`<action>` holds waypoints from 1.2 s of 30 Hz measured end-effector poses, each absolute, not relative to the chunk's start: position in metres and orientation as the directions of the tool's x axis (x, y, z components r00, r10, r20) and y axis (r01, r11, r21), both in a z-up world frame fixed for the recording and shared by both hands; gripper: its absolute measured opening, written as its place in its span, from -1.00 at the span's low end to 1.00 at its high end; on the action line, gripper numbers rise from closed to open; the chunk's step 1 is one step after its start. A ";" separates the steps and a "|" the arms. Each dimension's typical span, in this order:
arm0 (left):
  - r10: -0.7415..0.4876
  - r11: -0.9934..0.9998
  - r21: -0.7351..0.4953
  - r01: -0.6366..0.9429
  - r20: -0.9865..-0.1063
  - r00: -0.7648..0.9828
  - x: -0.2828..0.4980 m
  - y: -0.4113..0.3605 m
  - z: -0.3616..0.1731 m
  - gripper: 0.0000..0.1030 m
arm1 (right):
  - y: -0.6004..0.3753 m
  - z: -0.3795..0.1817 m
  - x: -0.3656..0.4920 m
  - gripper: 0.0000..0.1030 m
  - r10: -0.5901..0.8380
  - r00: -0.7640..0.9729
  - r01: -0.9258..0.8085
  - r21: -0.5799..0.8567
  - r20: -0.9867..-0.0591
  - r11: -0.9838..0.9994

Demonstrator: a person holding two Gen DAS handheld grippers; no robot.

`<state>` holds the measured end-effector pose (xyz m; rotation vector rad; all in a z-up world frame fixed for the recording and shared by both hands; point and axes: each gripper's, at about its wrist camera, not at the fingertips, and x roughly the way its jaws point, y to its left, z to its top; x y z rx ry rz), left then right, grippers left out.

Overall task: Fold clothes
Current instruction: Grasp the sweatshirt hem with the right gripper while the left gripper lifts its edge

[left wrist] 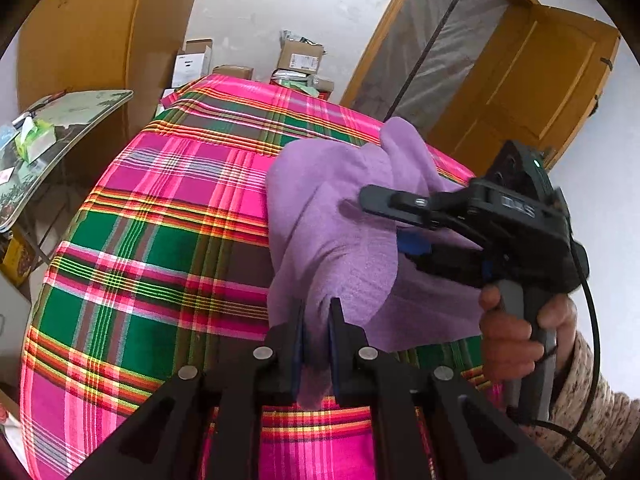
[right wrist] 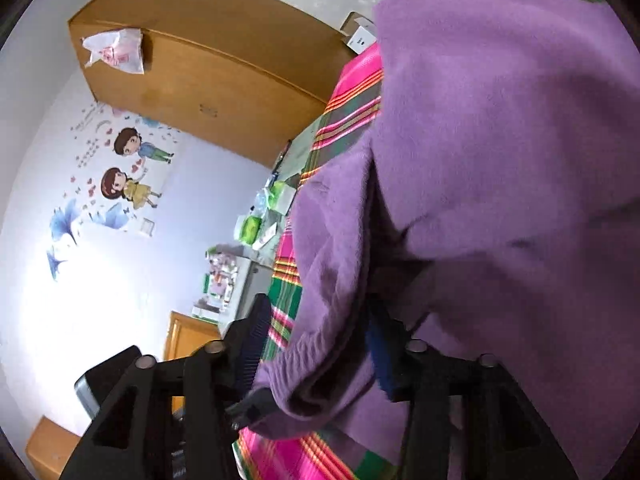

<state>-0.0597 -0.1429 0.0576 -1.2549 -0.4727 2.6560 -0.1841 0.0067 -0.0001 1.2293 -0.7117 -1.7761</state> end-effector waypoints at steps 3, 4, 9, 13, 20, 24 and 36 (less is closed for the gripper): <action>0.250 -0.951 -0.308 -0.024 -0.722 -0.645 -0.053 -0.141 0.061 -0.43 | 0.001 0.011 -0.185 -0.79 -0.868 -0.174 0.349 0.795 -0.465 -0.496; 0.241 -0.955 -0.294 -0.029 -0.721 -0.650 -0.051 -0.140 0.062 -0.35 | -0.001 0.015 -0.187 -0.80 -0.867 -0.177 0.355 0.791 -0.466 -0.498; 0.149 -0.987 -0.145 -0.062 -0.723 -0.674 -0.041 -0.124 0.063 -0.32 | -0.014 0.037 -0.191 -0.81 -0.863 -0.191 0.408 0.762 -0.467 -0.503; 0.055 -0.998 -0.019 -0.059 -0.705 -0.707 -0.040 -0.110 0.063 -0.32 | -0.030 0.054 -0.191 -0.81 -0.863 -0.177 0.454 0.739 -0.474 -0.499; -0.048 -0.999 0.041 0.028 -0.658 -0.752 -0.044 -0.122 0.073 -0.33 | -0.051 0.070 -0.184 -0.81 -0.869 -0.132 0.509 0.720 -0.476 -0.471; -0.004 -1.000 0.009 -0.002 -0.641 -0.767 -0.041 -0.128 0.076 -0.67 | -0.062 0.076 -0.183 -0.81 -0.880 -0.101 0.540 0.717 -0.465 -0.441; 0.139 -0.945 -0.313 0.098 -0.654 -0.744 -0.023 -0.186 0.058 -0.86 | -0.117 0.051 -0.177 -0.75 -0.826 0.001 0.620 0.648 -0.564 -0.442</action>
